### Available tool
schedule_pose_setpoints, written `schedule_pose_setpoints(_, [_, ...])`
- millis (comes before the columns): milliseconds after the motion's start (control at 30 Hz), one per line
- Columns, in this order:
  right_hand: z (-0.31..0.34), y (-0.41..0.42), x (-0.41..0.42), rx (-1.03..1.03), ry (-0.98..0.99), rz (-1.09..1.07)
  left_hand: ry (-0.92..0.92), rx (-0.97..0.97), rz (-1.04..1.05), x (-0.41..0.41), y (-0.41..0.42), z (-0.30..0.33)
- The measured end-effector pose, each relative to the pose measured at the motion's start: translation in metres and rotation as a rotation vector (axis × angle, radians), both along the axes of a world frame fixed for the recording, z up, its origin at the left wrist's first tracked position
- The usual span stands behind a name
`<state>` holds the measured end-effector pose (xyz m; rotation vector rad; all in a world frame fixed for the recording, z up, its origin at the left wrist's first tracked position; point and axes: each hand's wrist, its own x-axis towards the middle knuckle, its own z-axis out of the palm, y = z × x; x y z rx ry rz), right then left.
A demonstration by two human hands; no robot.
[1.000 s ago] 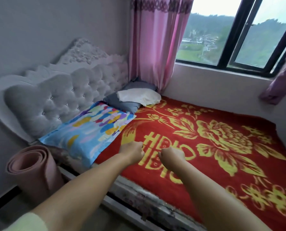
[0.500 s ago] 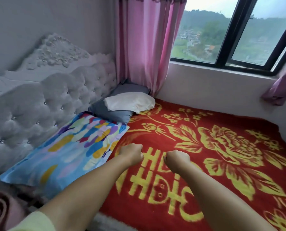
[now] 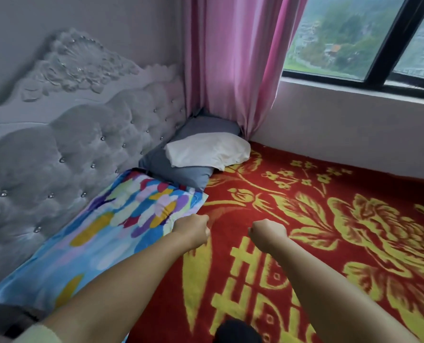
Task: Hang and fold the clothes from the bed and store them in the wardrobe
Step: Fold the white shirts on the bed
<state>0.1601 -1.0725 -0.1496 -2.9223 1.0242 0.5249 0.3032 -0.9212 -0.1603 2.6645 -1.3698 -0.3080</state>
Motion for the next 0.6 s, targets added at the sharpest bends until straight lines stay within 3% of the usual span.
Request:
schedule_pose_setpoints(200, [-0.052, -0.061, 0.098, 0.124, -0.049, 0.024, -0.027, 0.140, 0.101, 0.094, -0.027, -0.034])
schedule_pose_setpoints(367, [-0.120, -0.140, 0.179, 0.226, -0.059, 0.016, -0.021, 0.264, 0.135, 0.186, -0.115, -0.074])
schedule_pose_setpoints(600, [-0.242, -0.260, 0.261, 0.297, -0.023, -0.033, 0.000, 0.264, 0.092, 0.267, -0.249, -0.175])
